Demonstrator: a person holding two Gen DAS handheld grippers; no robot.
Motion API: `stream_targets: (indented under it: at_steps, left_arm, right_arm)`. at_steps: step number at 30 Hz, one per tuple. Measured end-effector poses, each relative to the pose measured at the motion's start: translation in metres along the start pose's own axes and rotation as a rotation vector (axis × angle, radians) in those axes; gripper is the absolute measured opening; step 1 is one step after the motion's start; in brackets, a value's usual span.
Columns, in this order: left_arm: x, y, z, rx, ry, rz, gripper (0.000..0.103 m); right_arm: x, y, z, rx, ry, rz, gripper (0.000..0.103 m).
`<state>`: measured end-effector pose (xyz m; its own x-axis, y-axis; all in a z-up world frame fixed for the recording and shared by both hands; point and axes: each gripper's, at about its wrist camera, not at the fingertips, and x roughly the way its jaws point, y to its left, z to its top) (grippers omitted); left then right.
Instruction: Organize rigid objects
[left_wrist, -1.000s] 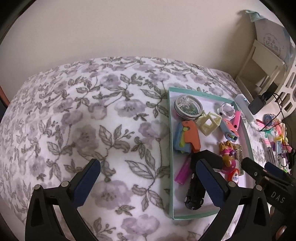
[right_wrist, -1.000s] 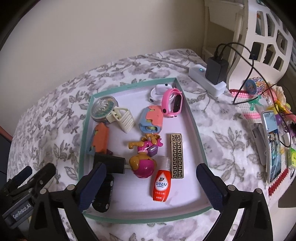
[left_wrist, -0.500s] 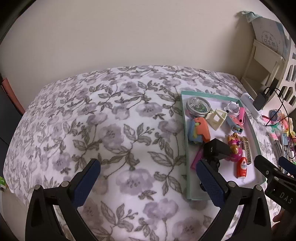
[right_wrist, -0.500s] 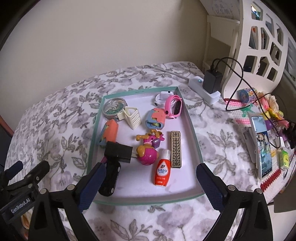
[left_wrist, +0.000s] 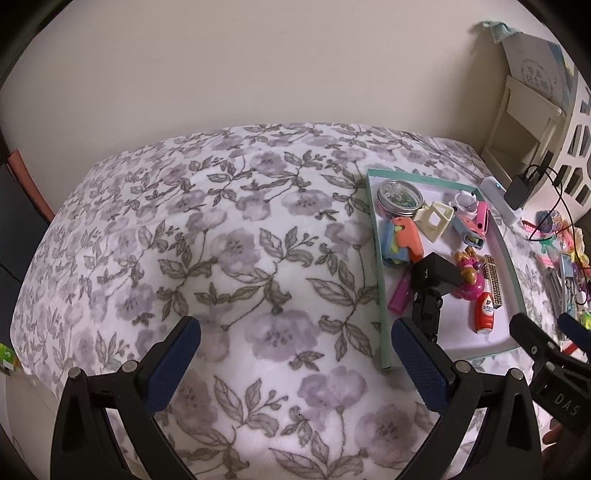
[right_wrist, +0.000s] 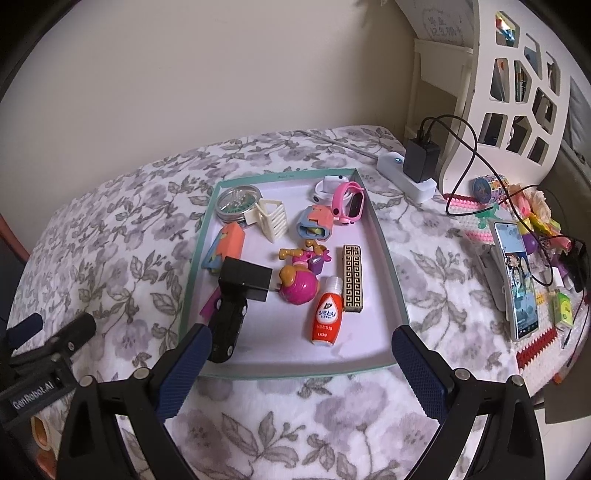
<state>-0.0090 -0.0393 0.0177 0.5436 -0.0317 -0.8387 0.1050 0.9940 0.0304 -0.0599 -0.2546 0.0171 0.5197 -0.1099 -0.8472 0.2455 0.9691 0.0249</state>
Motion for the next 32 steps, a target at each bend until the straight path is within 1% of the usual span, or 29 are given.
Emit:
stream_targets:
  at_steps: [4,9,15,19,22,27,32]
  left_arm:
    - [-0.0029,0.0029,-0.0002,-0.014,-0.008,-0.01,0.103]
    - [-0.0041,0.002,-0.0001,-0.001,-0.008,0.015,0.103]
    - [-0.0044,0.0005,0.0,0.007,-0.009,0.011,0.103]
    - [-0.0039,0.0014,0.0002,0.002,-0.013,0.036,0.103]
    - [-0.0028,0.0017,0.0004,0.001,-0.01,0.031,0.103]
    - [-0.0053,0.001,-0.0003,0.001,-0.026,0.024,0.103]
    - [-0.0051,0.0014,0.0,-0.006,-0.018,0.025,0.103]
  right_arm:
    - [0.0,0.0007,-0.0024,-0.005,0.003,-0.006,0.1]
    - [0.0,0.0021,-0.003,-0.013,0.003,-0.011,0.1]
    - [0.0002,0.0015,-0.0027,-0.011,0.006,-0.011,0.1]
    - [0.0005,0.0012,-0.0028,-0.011,0.007,-0.01,0.1]
    - [0.0019,0.0004,-0.003,-0.013,0.012,-0.012,0.1]
    - [0.0033,0.0017,-0.003,-0.021,0.015,-0.015,0.1]
    - [0.0034,0.0023,-0.0031,-0.019,0.016,-0.016,0.1]
